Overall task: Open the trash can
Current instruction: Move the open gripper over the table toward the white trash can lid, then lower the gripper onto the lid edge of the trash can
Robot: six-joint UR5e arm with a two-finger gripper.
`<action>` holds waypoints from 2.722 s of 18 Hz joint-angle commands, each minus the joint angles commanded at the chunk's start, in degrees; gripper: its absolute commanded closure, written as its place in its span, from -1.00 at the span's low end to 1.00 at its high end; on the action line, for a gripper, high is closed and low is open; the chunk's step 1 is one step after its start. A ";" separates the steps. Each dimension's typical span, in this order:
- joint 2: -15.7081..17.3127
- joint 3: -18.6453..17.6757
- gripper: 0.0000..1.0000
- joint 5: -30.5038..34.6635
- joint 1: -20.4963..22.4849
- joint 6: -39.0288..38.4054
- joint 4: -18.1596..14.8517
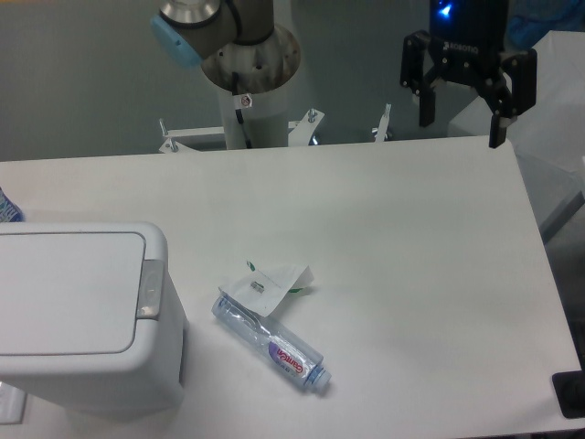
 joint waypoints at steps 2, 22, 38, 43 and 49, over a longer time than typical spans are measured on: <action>0.00 -0.17 -1.00 0.09 -0.09 0.00 -0.09; -4.74 -2.37 -1.00 -1.76 -13.17 -41.27 10.45; -10.98 -3.16 -1.00 -1.14 -27.07 -85.95 16.96; -11.95 -3.34 -1.00 -1.14 -28.21 -88.07 16.96; -11.87 -3.51 -1.00 -1.14 -28.30 -88.15 16.88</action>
